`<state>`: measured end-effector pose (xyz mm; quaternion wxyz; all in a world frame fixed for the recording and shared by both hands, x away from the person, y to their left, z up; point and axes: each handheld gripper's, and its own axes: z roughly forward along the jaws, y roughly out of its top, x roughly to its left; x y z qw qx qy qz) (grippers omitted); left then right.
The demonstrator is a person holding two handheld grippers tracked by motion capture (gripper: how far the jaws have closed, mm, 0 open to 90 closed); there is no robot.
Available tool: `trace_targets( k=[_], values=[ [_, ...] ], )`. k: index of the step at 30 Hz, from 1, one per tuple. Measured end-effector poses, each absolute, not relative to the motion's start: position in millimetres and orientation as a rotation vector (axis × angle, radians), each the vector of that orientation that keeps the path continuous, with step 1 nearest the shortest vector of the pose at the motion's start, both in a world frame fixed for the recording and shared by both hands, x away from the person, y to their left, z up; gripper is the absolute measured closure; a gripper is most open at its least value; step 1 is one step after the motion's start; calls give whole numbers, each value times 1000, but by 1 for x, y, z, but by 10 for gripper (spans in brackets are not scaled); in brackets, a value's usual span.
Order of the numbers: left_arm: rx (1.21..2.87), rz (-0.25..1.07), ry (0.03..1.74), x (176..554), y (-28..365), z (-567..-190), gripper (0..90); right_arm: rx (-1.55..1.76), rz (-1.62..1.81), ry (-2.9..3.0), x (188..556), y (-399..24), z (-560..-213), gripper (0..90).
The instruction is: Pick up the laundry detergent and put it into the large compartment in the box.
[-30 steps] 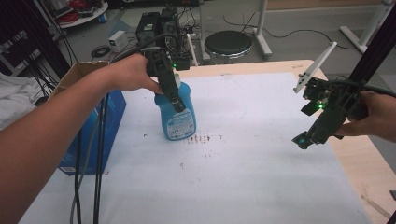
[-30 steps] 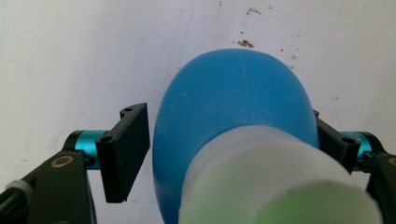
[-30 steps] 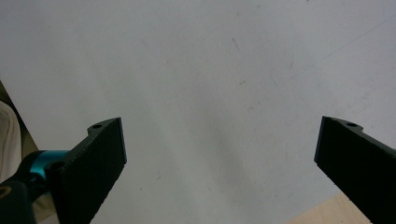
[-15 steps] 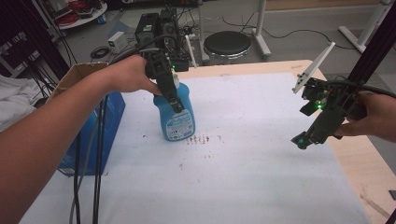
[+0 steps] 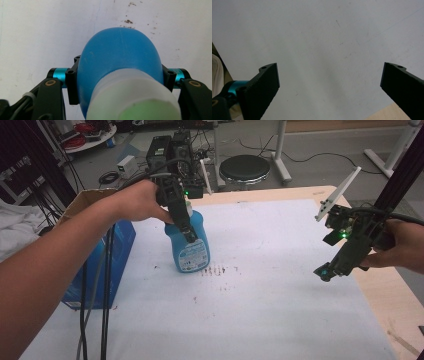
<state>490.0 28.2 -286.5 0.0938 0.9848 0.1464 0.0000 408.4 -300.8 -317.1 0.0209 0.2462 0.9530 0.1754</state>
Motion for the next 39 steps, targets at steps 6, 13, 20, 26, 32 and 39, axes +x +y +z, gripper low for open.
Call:
trace_targets(
  k=[6,13,20,26,32,39],
  values=[
    [2902,28,464,483,31,-261,377,759,547,2957,408,-302,-316,12],
    [2896,59,460,469,39,-221,377,748,555,2956,406,-301,-315,12],
    [2879,86,455,454,55,-180,377,730,557,2961,404,-297,-314,12],
    [2847,106,487,443,78,-154,377,722,558,2964,403,-296,-314,12],
    [2831,133,525,434,101,-134,377,719,559,2965,402,-295,-314,12],
    [2803,152,570,426,131,-113,377,715,559,2967,401,-292,-314,12]
  ],
)
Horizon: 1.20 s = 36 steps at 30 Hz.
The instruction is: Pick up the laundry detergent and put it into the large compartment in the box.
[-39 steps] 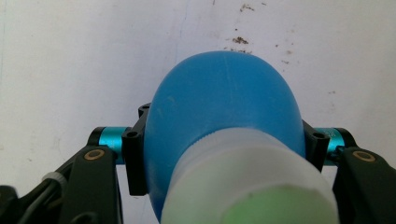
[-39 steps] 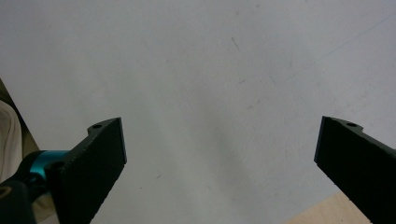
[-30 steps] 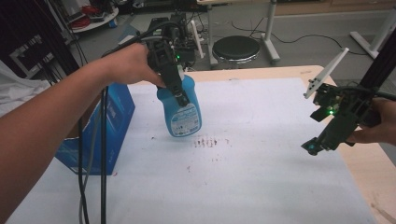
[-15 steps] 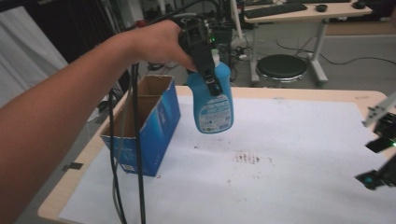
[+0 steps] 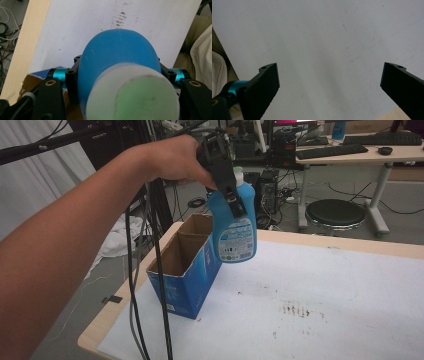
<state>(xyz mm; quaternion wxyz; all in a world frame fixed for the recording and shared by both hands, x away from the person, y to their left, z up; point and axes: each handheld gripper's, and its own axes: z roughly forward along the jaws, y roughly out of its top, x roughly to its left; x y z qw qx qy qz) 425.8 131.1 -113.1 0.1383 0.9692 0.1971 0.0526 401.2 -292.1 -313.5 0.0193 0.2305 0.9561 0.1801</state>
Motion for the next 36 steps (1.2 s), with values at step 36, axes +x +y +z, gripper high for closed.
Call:
trace_targets(
  k=[36],
  values=[
    [2796,212,702,406,248,-101,378,730,542,2972,403,-286,-315,12]
  ],
)
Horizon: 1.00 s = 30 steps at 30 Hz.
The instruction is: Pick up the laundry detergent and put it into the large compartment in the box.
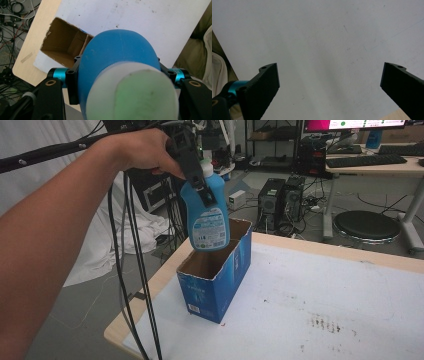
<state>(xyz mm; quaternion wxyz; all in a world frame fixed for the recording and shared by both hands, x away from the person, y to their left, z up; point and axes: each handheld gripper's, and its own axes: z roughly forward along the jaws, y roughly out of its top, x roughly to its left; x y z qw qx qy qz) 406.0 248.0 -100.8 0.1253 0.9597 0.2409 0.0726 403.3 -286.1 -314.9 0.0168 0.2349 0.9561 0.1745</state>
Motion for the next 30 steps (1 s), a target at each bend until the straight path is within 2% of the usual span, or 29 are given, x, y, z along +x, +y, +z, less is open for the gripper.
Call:
trace_targets(
  k=[16,17,21,30],
  values=[
    [2829,178,695,418,256,-149,378,756,536,2967,405,-287,-315,12],
    [2843,166,687,420,256,-167,378,750,541,2964,406,-286,-316,12],
    [2860,143,688,423,255,-192,378,750,533,2969,406,-286,-317,12],
    [2890,125,676,428,255,-229,378,761,525,2969,407,-287,-317,12]
  ],
)
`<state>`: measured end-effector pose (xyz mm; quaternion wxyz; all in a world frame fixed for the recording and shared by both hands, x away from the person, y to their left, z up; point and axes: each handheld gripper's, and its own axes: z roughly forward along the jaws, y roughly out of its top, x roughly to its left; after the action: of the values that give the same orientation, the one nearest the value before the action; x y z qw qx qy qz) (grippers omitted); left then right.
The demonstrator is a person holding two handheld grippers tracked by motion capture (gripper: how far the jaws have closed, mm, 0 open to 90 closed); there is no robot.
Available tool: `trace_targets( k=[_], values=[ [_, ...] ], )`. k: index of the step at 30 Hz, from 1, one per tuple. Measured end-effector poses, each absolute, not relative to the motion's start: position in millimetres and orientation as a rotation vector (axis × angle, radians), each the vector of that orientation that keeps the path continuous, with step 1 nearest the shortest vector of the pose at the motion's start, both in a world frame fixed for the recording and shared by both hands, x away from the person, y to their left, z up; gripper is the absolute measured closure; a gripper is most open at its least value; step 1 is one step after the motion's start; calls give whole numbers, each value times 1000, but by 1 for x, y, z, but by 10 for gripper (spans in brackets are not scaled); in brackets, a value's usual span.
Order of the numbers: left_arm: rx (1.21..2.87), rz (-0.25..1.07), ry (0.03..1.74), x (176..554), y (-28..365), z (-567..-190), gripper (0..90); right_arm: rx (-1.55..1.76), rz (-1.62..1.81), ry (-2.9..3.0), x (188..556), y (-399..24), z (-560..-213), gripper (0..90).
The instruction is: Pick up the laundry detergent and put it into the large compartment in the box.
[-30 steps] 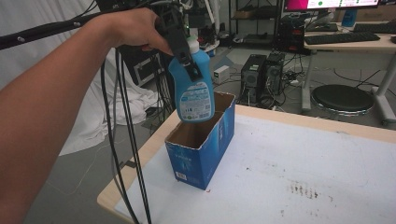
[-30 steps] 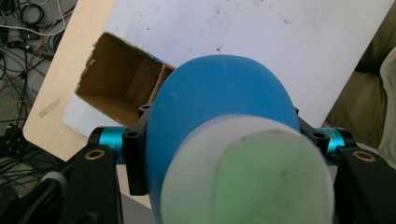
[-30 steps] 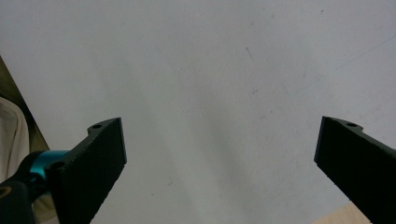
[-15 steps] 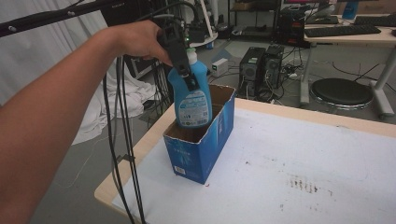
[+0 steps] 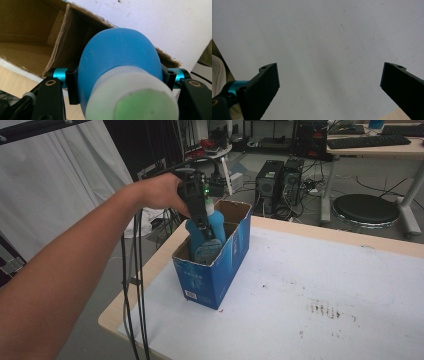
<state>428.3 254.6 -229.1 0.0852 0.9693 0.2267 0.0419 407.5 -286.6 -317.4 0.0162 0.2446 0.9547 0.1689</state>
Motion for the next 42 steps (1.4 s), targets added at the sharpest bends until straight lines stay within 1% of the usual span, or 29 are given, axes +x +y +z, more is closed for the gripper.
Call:
trace_targets(
  k=[15,24,35,36,37,38,39,41,42],
  values=[
    [2935,68,694,433,254,-273,377,761,508,2977,411,-283,-321,12],
    [2952,47,697,436,254,-284,377,760,503,2982,414,-281,-323,12],
    [2945,33,716,437,255,-284,371,769,507,2976,414,-282,-323,12],
    [2920,62,733,437,255,-281,341,767,509,2978,414,-282,-323,12],
    [2920,62,733,437,255,-281,300,767,509,2978,414,-282,-323,12],
    [2908,72,751,437,256,-278,300,765,511,2978,414,-282,-323,12],
    [2900,80,758,437,257,-272,274,766,512,2976,413,-282,-323,12],
    [2892,95,764,435,258,-266,268,767,512,2976,413,-283,-322,12],
    [2892,95,764,435,258,-266,248,765,513,2974,412,-283,-322,12]
  ],
)
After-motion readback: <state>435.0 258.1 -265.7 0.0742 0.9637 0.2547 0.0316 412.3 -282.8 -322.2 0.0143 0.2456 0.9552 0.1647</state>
